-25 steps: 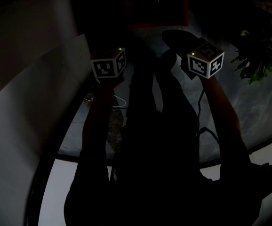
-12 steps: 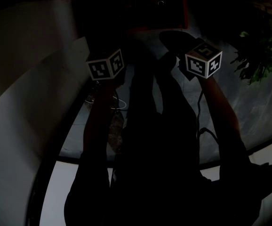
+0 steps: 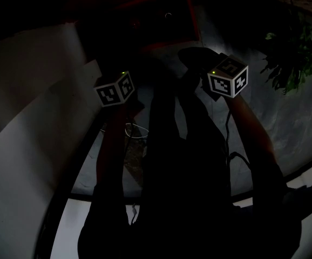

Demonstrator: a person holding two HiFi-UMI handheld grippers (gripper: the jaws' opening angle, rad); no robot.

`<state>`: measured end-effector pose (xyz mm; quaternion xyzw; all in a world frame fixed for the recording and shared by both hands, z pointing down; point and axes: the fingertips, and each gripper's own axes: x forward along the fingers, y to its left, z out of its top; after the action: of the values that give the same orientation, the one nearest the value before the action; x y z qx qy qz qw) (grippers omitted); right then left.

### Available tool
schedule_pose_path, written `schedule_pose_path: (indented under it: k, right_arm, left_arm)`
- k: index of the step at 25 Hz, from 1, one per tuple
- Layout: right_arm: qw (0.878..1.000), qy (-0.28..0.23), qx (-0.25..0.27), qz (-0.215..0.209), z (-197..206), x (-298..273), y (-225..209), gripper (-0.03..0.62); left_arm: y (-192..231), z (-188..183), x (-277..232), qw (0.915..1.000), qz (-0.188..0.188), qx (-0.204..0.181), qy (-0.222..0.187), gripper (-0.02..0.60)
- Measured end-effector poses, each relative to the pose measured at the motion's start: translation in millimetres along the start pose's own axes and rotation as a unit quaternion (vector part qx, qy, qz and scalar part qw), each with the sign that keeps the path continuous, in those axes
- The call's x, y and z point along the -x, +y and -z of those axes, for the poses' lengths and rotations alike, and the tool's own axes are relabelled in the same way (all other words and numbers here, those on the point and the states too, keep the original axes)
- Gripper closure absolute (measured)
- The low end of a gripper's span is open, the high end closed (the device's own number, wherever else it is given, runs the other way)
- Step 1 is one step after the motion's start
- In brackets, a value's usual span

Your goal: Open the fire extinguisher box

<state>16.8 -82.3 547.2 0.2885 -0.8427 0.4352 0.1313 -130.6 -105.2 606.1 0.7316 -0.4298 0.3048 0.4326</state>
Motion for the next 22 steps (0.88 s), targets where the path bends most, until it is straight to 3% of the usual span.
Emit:
schedule_pose_path:
  k: [5,14,22]
  right_arm:
    - [1.0,0.024,-0.018,0.001,2.9,6.0,-0.1,0.595]
    - [0.999,0.024,-0.009,-0.028,1.3,21.7,24.6,0.595]
    - [1.0,0.012,-0.016,-0.022,12.6,22.9,29.0,0.595]
  left_arm:
    - [2.1,-1.0,0.6,0.9999,-0.009,0.004,-0.006,0.581]
    - [1.5,-1.3,-1.6,0.9997,-0.021,-0.012,-0.007,0.581]
    - [1.1,-0.7,-1.6,0.9997,0.001,0.025,-0.002,0.581]
